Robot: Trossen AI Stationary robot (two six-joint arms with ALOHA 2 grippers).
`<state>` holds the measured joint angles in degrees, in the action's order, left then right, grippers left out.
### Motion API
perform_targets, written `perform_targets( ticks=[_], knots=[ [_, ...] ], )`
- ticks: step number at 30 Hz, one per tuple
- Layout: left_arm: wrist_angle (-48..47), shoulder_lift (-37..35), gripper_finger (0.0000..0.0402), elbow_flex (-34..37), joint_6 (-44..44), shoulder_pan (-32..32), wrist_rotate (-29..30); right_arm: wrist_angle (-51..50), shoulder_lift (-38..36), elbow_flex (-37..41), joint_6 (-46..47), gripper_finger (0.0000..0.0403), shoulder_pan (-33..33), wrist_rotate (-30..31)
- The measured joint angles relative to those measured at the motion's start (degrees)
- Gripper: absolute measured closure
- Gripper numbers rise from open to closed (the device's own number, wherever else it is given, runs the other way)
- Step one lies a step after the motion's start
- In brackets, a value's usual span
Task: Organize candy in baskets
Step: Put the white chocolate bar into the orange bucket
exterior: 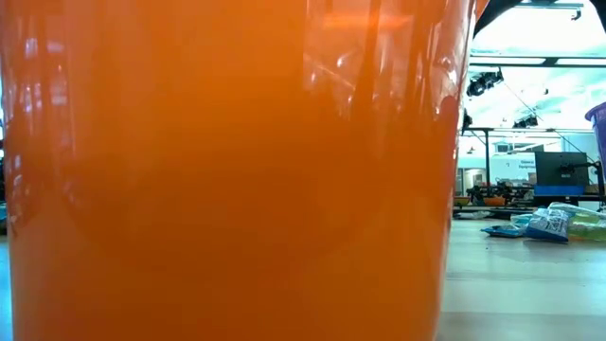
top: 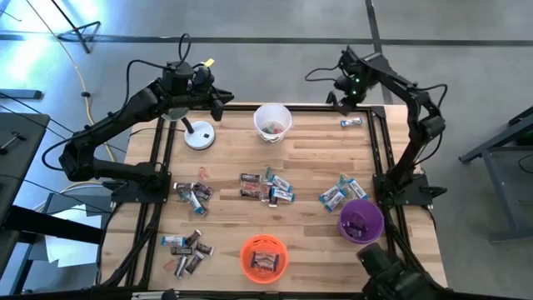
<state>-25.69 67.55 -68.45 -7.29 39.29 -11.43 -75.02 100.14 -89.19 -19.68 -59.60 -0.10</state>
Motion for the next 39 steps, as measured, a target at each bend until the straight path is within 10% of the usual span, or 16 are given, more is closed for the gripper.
perform_targets(
  ticks=[9,15,39],
  knots=[
    [0.02,0.0,0.0346,0.0,1.16,0.0,0.12,0.43,4.0,0.0,-13.84,0.0248,2.89,1.01],
    [0.0,0.0,0.0346,0.0,1.55,0.01,0.2,0.47,10.77,0.0,-13.45,0.0247,1.38,13.43],
    [-0.04,0.0,0.0346,0.0,1.55,0.01,0.29,1.06,18.01,0.07,-8.82,0.0249,-1.5,13.6]
  ],
)
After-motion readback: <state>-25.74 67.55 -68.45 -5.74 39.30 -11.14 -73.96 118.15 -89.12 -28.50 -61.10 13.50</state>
